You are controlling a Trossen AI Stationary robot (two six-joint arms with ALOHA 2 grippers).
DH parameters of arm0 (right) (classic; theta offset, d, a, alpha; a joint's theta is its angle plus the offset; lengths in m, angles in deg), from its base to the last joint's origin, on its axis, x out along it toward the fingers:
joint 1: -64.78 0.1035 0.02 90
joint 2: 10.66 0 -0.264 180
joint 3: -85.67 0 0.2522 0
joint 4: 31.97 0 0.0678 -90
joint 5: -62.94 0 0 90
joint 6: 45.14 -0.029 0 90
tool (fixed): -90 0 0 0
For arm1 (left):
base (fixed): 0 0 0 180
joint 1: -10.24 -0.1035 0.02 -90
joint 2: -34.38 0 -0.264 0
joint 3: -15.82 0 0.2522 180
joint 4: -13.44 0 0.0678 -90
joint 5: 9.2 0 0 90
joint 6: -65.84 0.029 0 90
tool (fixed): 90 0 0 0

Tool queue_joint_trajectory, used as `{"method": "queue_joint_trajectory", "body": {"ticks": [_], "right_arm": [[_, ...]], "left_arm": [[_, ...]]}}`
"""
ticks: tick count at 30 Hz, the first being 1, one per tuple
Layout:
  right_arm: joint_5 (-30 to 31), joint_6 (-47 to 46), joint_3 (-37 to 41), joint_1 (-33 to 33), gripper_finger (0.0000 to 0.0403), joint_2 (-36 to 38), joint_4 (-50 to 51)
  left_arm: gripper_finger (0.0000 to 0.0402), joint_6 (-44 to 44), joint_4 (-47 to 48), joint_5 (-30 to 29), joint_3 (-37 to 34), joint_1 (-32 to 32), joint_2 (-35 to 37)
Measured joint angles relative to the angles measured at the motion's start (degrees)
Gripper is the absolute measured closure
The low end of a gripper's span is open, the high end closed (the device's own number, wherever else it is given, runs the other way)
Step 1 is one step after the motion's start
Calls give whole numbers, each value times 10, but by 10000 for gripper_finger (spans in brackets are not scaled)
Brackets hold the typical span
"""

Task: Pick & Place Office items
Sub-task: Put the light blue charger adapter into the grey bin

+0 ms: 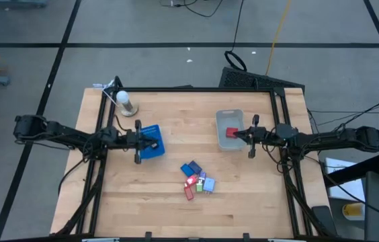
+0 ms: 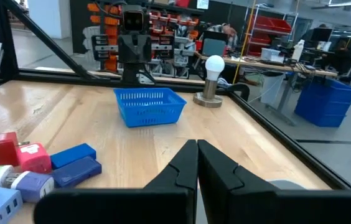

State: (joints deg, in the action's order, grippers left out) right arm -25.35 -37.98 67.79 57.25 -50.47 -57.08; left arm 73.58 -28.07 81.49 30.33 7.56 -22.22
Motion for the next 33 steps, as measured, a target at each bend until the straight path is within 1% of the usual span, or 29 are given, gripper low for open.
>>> {"method": "queue_joint_trajectory", "body": {"ticks": [4,7,11,14,21,25,28,33], "right_arm": [[0,0,0,0,403,-17,-3],[0,11,0,0,403,-36,-1],[0,15,0,0,403,-62,-1],[0,15,0,0,403,-85,-15],[0,11,0,0,403,-136,-73],[0,8,0,0,403,-156,-112],[-2,-10,0,5,403,-164,-132],[-3,-17,-14,35,403,-166,-103]], "left_arm": [[391,17,7,28,1,-14,0],[398,25,-5,46,1,-25,0],[391,25,-16,74,1,-41,0],[386,13,-22,84,2,-48,0],[399,5,-21,83,3,-48,0],[387,-4,-26,61,3,-48,0],[384,-15,-35,44,3,-48,0],[398,-38,-40,18,3,-48,0]]}}
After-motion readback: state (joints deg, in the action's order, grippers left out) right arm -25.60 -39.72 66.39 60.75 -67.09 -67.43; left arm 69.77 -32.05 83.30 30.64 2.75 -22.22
